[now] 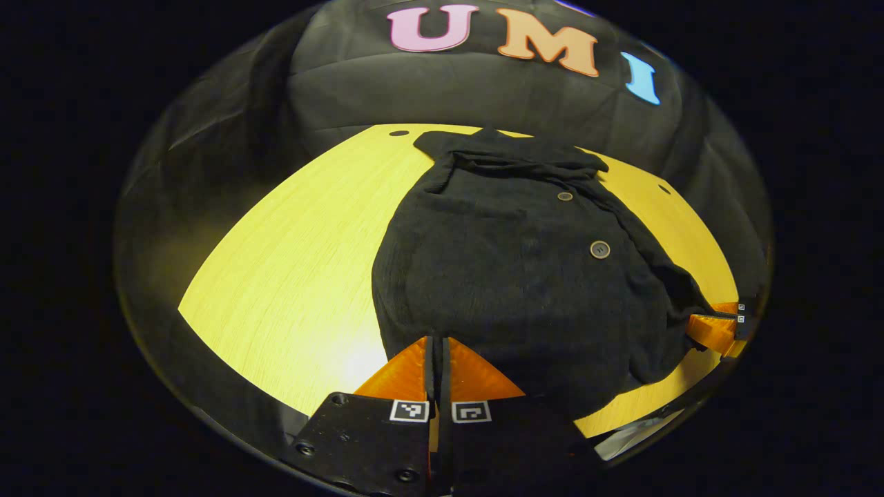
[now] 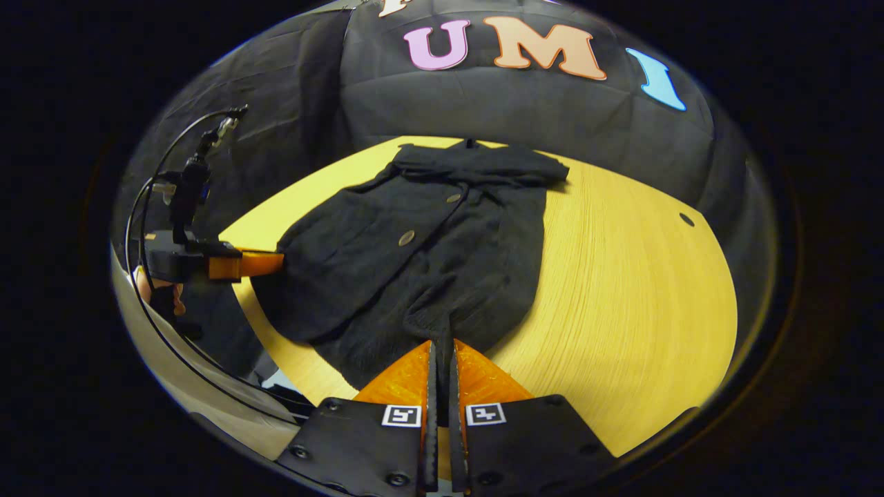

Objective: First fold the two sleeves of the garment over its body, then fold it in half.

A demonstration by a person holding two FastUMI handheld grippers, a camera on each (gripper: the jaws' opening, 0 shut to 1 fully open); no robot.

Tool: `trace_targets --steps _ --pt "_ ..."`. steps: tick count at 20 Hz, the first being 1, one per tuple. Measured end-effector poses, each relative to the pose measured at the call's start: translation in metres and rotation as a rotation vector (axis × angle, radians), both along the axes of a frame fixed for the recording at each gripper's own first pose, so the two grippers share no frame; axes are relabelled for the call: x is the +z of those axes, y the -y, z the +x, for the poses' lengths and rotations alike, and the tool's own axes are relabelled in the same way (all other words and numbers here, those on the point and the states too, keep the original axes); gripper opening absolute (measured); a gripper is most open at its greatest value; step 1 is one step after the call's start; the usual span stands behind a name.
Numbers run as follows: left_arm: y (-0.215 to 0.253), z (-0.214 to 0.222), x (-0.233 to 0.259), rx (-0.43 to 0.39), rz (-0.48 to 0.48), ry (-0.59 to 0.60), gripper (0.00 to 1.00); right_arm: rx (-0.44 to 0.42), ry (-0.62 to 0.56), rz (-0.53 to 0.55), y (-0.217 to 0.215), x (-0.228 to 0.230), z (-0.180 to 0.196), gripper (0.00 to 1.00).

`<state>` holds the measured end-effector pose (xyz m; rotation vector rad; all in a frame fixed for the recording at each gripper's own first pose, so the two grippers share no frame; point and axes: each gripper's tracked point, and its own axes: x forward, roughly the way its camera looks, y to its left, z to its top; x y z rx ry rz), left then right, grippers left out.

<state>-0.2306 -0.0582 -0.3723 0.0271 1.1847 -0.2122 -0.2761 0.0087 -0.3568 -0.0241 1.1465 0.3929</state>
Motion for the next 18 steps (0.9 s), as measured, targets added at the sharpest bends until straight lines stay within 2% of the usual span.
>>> trace_targets --steps 4,7,10,14,17,18 --pt "0.007 0.033 0.01 0.034 -0.048 0.029 0.0 -0.029 0.061 0.011 -0.001 0.009 0.049 0.09" --pt "0.019 0.074 0.012 0.043 -0.088 0.067 0.0 -0.033 0.102 0.006 -0.001 0.008 0.09 0.1" --pt "0.034 0.127 0.007 0.006 -0.096 0.119 0.0 -0.044 0.112 0.005 -0.002 0.0 0.132 0.09" --pt "0.072 0.211 -0.005 -0.058 -0.117 0.195 0.0 -0.064 0.15 -0.009 -0.001 -0.006 0.206 0.09" --pt "0.099 0.263 -0.015 -0.072 -0.136 0.219 0.0 -0.117 0.163 -0.013 0.003 -0.014 0.269 0.07" --pt "0.108 0.281 -0.019 -0.072 -0.147 0.229 0.0 -0.138 0.164 -0.012 0.005 -0.018 0.29 0.09"
